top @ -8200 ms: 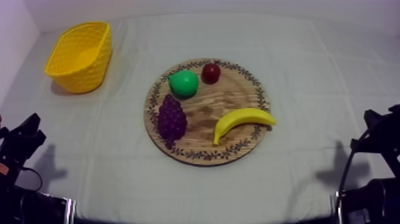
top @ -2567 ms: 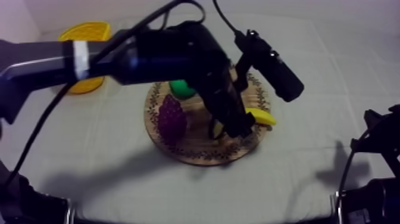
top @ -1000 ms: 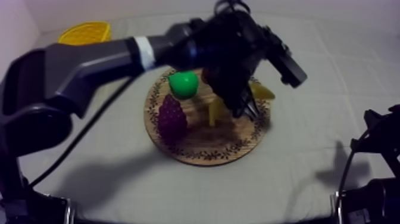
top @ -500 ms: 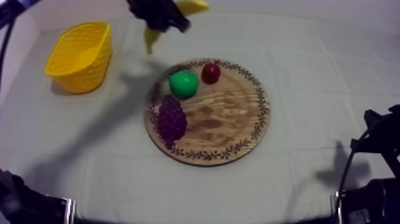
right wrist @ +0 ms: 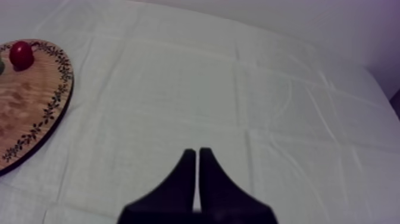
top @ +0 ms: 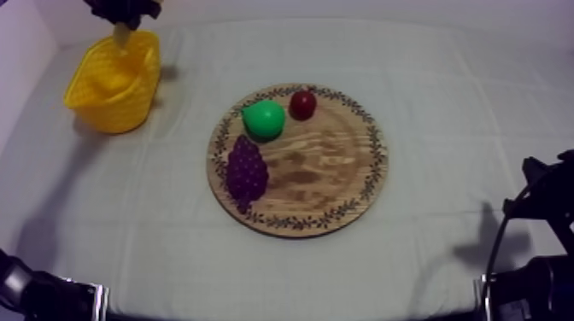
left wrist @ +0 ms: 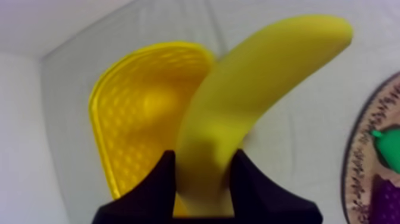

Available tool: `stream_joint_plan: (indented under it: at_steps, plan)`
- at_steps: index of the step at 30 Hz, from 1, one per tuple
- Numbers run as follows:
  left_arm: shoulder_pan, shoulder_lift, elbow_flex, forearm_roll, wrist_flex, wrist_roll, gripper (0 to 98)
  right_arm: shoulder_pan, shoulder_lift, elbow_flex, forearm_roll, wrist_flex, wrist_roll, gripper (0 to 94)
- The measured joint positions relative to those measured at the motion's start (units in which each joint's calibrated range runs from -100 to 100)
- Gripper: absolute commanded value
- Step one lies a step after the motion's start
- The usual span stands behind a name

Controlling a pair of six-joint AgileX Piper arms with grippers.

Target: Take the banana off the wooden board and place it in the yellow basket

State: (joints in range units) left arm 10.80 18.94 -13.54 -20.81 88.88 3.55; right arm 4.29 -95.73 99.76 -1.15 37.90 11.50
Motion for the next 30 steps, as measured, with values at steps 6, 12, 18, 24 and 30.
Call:
stream_joint_plan:
  at_steps: [6,12,18,24,30]
  plan:
    - [-4.50,3.08,0.67,0.60,-4.32,0.13,19.9,0.00,0.00,0.00,0.00,0.00,0.00,0.3]
    - [-6.20,5.78,3.09,1.13,-7.19,0.87,20.3,0.00,0.00,0.00,0.00,0.00,0.00,0.3]
    - [-7.36,8.40,5.66,2.27,-9.84,1.29,20.2,0.00,0.00,0.00,0.00,0.00,0.00,0.3]
    - [-8.71,9.90,9.18,3.47,-13.97,1.66,21.2,0.00,0.00,0.00,0.00,0.00,0.00,0.3]
    - [-9.84,10.33,11.96,4.71,-17.92,0.71,33.8,0.00,0.00,0.00,0.00,0.00,0.00,0.3]
